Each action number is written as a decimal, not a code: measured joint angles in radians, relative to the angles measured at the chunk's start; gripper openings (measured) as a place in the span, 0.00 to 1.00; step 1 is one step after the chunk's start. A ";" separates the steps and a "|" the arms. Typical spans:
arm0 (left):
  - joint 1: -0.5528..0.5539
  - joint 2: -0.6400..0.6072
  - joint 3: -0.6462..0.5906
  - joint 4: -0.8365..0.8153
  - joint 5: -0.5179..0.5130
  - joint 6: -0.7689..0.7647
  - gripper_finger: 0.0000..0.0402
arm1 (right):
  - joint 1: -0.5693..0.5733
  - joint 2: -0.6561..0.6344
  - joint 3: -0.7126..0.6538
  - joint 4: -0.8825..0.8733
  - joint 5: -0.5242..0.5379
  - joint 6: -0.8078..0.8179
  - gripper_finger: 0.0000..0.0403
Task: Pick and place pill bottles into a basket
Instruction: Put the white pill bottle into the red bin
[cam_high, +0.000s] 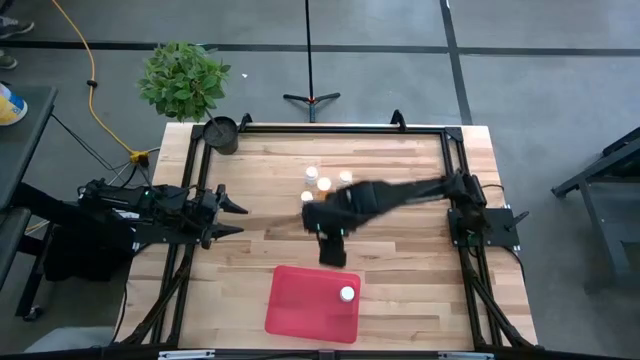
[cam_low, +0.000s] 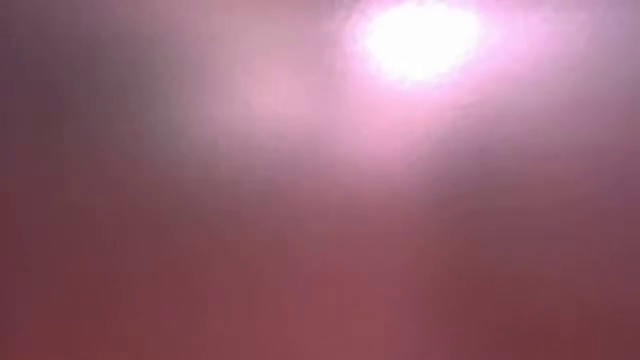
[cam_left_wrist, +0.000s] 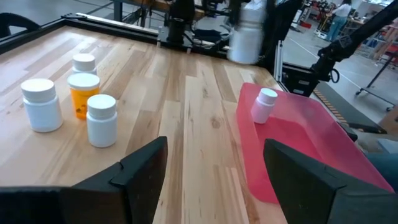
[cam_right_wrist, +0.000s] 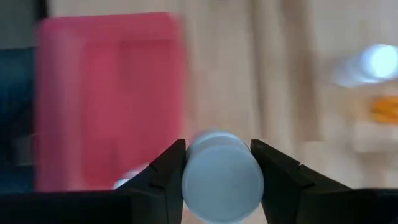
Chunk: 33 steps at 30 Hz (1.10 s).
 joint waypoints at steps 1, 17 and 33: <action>0.000 0.000 0.000 0.000 0.004 0.000 0.74 | 0.029 0.000 0.000 0.008 0.012 0.016 0.36; 0.000 0.001 0.000 0.006 0.010 -0.003 0.74 | 0.327 0.128 -0.001 0.147 0.194 0.190 0.36; 0.000 0.001 0.000 0.000 0.010 -0.010 0.74 | 0.378 0.296 -0.001 0.165 0.122 0.315 0.36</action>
